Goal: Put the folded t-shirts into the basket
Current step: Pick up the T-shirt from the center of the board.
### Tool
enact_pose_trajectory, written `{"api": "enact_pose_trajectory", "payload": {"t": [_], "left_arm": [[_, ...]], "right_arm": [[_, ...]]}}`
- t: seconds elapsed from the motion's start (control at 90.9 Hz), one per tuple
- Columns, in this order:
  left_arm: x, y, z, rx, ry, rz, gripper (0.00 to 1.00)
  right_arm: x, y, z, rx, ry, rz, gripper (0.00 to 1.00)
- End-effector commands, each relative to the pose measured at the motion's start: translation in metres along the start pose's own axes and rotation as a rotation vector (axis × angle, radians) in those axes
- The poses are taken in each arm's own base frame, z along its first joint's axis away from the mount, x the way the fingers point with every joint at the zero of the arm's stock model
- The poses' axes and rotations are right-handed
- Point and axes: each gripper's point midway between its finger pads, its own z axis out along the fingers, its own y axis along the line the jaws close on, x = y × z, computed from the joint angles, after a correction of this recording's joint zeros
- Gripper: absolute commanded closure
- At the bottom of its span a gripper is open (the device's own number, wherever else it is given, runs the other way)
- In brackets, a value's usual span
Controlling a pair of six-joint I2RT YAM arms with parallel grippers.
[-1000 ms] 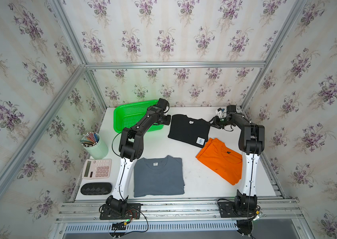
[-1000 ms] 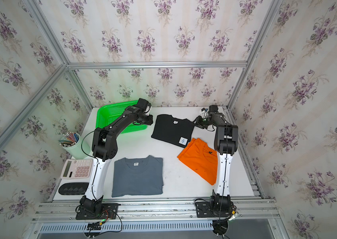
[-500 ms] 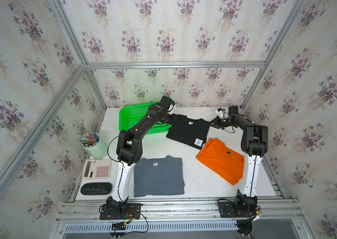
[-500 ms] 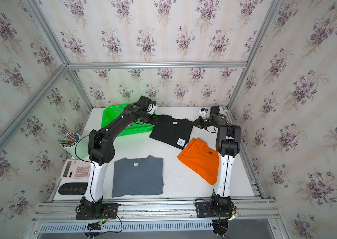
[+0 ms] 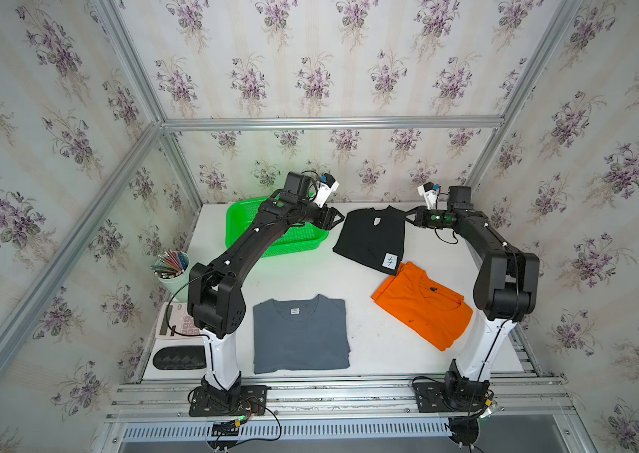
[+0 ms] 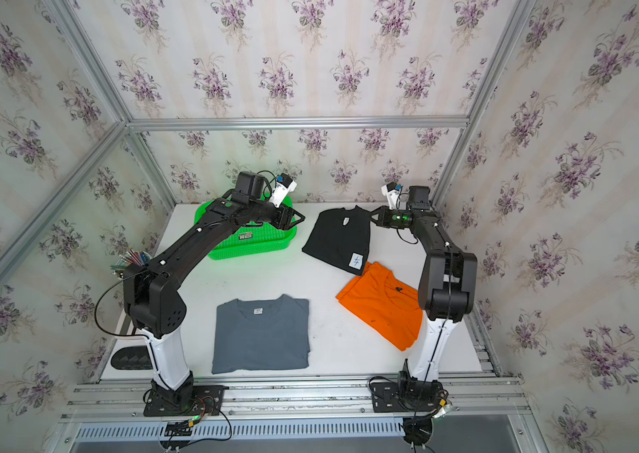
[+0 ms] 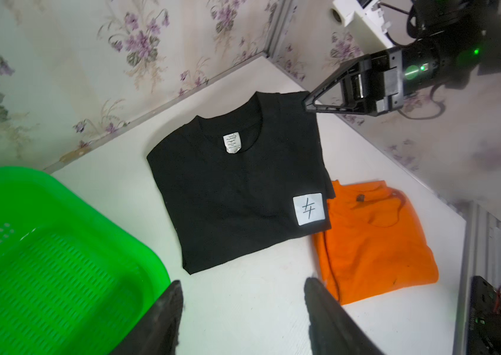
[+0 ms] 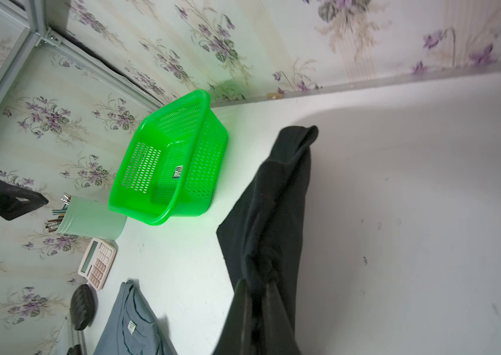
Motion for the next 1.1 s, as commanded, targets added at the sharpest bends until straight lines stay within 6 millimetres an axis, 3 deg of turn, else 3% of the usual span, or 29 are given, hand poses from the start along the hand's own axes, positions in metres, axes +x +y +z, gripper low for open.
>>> {"api": "enact_pose_trajectory", "payload": {"t": [0.0, 0.264, 0.495, 0.88, 1.089], "left_arm": [[-0.041, -0.037, -0.014, 0.177, -0.152, 0.17, 0.36], [-0.049, -0.074, -0.038, 0.319, -0.232, 0.329, 0.37], [-0.053, -0.097, -0.062, 0.37, -0.284, 0.456, 0.36], [-0.049, -0.128, -0.09, 0.47, -0.323, 0.545, 0.3], [-0.033, -0.131, -0.093, 0.464, -0.312, 0.617, 0.28]], "right_arm": [[-0.023, 0.026, -0.016, 0.011, -0.074, -0.186, 1.0], [-0.057, 0.092, -0.049, 0.058, -0.153, -0.397, 1.0], [-0.069, 0.147, -0.072, 0.077, -0.168, -0.522, 1.0], [-0.025, 0.192, -0.096, 0.097, -0.038, -0.62, 1.0], [0.007, 0.235, -0.098, 0.006, 0.0, -0.724, 1.0]]}}
